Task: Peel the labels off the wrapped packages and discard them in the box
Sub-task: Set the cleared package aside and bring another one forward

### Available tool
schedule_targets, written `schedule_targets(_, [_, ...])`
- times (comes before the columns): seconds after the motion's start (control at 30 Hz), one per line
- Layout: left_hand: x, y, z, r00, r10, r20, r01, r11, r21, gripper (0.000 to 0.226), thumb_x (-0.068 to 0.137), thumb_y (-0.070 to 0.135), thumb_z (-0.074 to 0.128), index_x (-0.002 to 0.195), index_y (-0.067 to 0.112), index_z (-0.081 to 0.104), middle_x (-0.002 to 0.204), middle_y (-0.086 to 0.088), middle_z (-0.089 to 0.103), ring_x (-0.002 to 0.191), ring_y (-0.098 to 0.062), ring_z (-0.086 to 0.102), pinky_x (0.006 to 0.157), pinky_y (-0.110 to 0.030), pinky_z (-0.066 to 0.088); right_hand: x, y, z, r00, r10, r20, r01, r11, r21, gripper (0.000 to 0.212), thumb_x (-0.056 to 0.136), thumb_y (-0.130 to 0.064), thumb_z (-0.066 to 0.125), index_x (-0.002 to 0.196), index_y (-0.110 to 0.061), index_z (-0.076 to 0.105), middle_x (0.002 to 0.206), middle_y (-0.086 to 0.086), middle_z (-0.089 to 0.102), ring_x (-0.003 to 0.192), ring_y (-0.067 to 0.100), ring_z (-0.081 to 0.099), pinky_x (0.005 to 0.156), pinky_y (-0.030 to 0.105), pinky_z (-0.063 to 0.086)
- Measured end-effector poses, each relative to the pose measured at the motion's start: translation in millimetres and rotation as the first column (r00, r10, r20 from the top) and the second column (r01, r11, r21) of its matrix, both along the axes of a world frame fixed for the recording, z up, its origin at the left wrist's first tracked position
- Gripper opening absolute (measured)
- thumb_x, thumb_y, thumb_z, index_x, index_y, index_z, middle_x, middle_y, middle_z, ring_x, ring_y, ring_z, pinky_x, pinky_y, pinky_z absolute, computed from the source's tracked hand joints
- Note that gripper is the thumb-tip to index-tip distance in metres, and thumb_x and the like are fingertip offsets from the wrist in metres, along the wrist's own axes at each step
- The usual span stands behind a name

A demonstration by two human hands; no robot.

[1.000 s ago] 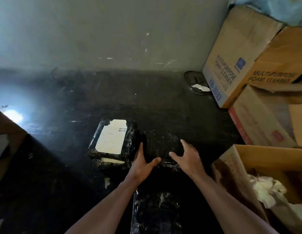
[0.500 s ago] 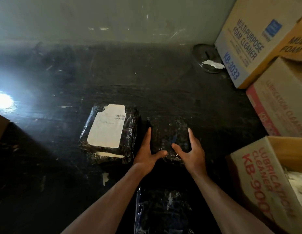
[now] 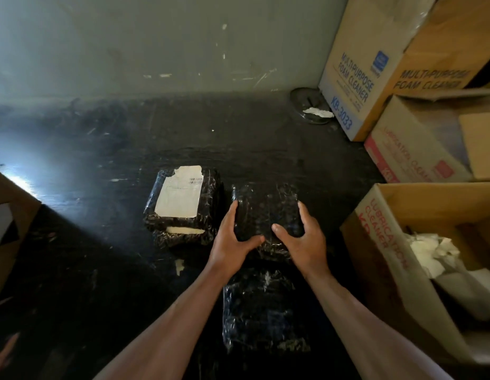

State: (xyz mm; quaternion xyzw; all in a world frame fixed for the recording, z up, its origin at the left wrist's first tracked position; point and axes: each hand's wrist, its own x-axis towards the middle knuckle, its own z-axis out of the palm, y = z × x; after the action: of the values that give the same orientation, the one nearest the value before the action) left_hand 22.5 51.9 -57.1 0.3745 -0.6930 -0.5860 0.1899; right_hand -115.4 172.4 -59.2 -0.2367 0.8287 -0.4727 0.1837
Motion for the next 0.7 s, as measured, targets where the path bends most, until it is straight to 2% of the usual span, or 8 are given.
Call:
schedule_targets(0.17, [53, 47, 22, 0.999, 0.030, -0.017, -0.030, 0.999, 0.017, 0.108, 0.073, 0.024, 0.088, 0.156, 0.038, 0.021, 0.149, 0.011, 0.045, 0.135, -0.005, 0.043, 0.113, -0.036, 0.039, 48, 44, 28, 0.999, 0.047, -0.010, -0.047, 0.999, 0.020, 0.096, 0.078, -0.055, 0.076, 0.157, -0.030, 0.027, 0.154, 0.002, 0.041, 0.141, 0.017, 0.039, 0.114, 0.036, 0.037])
schedule_targets(0.27, [81, 71, 25, 0.998, 0.053, -0.034, -0.052, 0.998, 0.044, 0.108, 0.073, 0.025, 0.088, 0.156, 0.038, 0.020, 0.152, 0.011, 0.041, 0.137, -0.004, 0.040, 0.114, -0.037, 0.038, 75, 64, 36, 0.998, 0.066, 0.002, -0.066, 0.997, 0.031, 0.098, 0.076, -0.059, 0.075, 0.157, -0.033, 0.026, 0.153, 0.002, 0.040, 0.141, 0.016, 0.038, 0.115, 0.039, 0.038])
schedule_targets(0.43, [114, 98, 19, 0.998, 0.054, -0.021, -0.052, 0.995, 0.083, 0.109, 0.071, 0.031, 0.089, 0.155, 0.042, 0.020, 0.155, 0.014, 0.034, 0.141, -0.004, 0.031, 0.117, -0.037, 0.031, 107, 92, 33, 0.995, 0.086, 0.043, -0.088, 0.995, 0.050, 0.098, 0.077, -0.058, 0.075, 0.157, -0.035, 0.023, 0.156, 0.001, 0.037, 0.142, 0.018, 0.037, 0.114, 0.039, 0.037])
schedule_targets(0.53, [128, 110, 8, 0.999, 0.053, -0.008, -0.051, 0.993, 0.109, 0.110, 0.068, 0.034, 0.089, 0.154, 0.044, 0.020, 0.154, 0.011, 0.037, 0.140, -0.007, 0.035, 0.116, -0.041, 0.035, 120, 105, 25, 0.994, 0.097, 0.047, -0.099, 0.993, 0.057, 0.098, 0.078, -0.056, 0.076, 0.157, -0.032, 0.024, 0.156, 0.002, 0.038, 0.142, 0.018, 0.038, 0.114, 0.037, 0.038])
schedule_targets(0.7, [135, 124, -6, 0.998, 0.055, 0.009, -0.056, 0.991, 0.121, 0.107, 0.075, 0.026, 0.087, 0.156, 0.038, 0.018, 0.158, 0.012, 0.029, 0.141, -0.003, 0.027, 0.110, -0.026, 0.028, 126, 117, 11, 0.993, 0.096, 0.071, -0.103, 0.990, 0.095, 0.100, 0.076, -0.059, 0.076, 0.157, -0.032, 0.024, 0.156, 0.002, 0.037, 0.143, 0.018, 0.037, 0.114, 0.038, 0.038])
